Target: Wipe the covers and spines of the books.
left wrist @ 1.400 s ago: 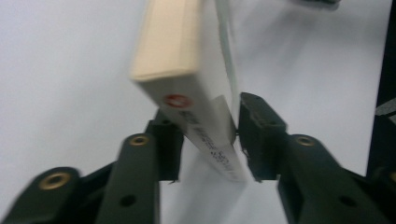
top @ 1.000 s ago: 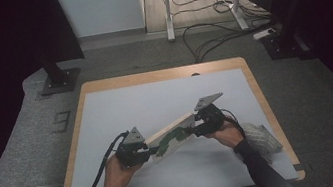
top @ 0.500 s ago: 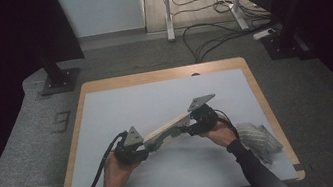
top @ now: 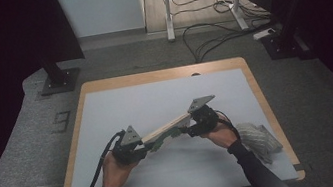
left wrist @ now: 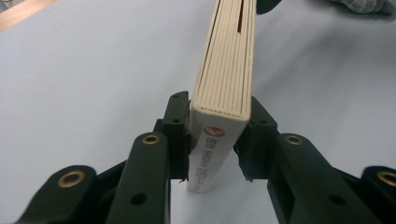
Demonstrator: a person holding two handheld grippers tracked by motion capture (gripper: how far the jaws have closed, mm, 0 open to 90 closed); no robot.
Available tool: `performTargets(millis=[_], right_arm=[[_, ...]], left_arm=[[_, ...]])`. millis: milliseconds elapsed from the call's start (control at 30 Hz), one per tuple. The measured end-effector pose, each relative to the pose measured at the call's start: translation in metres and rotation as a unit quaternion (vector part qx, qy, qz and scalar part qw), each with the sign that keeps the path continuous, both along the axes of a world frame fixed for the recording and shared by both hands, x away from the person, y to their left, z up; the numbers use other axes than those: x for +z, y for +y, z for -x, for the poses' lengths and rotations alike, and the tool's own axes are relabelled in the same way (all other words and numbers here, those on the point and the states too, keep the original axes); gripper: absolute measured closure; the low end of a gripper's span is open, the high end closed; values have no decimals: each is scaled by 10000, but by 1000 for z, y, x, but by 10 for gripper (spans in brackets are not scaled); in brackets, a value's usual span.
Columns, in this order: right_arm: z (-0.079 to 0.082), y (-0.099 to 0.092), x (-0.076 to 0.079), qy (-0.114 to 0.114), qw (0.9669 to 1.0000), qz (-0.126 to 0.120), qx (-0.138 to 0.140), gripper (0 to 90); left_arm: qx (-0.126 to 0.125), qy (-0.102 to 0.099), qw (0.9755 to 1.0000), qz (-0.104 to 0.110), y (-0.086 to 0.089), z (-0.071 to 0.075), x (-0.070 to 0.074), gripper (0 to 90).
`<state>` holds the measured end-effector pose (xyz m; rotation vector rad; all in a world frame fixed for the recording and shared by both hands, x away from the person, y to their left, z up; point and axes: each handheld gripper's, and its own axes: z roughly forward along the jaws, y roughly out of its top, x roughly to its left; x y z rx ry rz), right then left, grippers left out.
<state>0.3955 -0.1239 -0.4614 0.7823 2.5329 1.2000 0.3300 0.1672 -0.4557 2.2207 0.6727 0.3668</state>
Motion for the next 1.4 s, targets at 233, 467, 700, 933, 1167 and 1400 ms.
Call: performTargets(millis=[233,467,700,933,1167,1400], right_arm=[[8,-14,7,-117,9998,14,-137,275],[19,-33,12,-155,9992,136,-330,218],[31,-52,15,-158,9986,169,-467,186],[41,-72,18,-169,9973,229,-676,150],[51,-92,17,-142,9957,302,-869,137],[60,-117,15,-46,9928,369,-1142,136]], left_arm=[[-3,19,10000,22,1,-1,1,668],[37,22,10000,76,2,-1,-1,614],[47,20,9999,105,2,-1,-2,592],[63,16,9999,146,3,-2,-2,554],[60,22,9998,185,4,-3,-3,564],[80,26,9997,207,4,-4,-4,563]])
